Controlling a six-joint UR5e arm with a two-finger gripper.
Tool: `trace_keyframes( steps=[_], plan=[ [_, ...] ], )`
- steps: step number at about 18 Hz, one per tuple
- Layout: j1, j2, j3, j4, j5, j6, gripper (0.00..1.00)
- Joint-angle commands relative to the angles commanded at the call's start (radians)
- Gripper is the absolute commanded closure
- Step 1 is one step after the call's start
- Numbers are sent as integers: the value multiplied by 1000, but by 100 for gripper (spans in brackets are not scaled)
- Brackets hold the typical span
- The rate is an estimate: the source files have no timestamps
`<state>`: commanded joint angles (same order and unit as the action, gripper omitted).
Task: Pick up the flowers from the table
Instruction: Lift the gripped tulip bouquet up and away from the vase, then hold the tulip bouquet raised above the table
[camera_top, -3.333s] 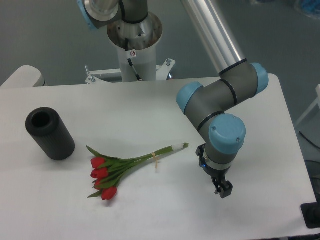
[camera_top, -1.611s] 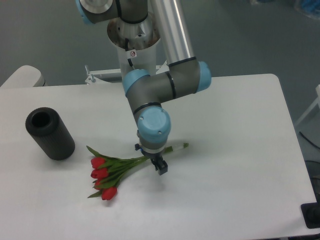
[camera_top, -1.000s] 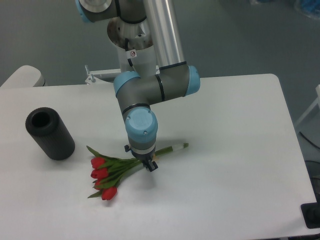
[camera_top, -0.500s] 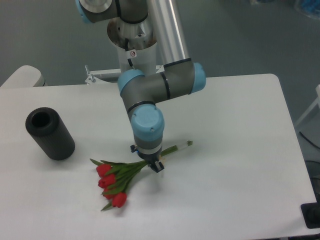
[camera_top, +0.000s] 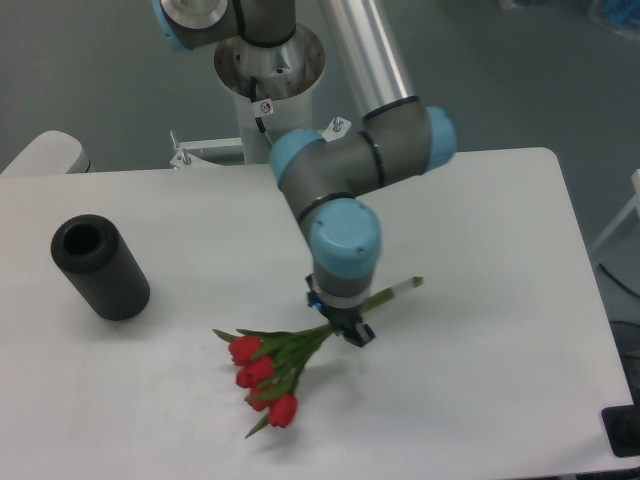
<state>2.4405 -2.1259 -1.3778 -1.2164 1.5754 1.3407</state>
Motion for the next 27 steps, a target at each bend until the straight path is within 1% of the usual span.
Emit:
trace_keyframes(
  steps=[2, 5, 10, 15, 18, 20, 27],
  plan=[
    [15, -31, 38, -2, 0, 2, 100],
    [34, -61, 84, -2, 0, 2, 100],
    [43, -104, 129, -6, 3, 3, 100],
    [43, -129, 180, -70, 6, 3, 100],
    [38, -128, 172, -64, 12, 29, 99],
    [34, -127, 172, -67, 44, 51, 99],
    [32, -124, 161, -61, 46, 52, 99]
  ],
)
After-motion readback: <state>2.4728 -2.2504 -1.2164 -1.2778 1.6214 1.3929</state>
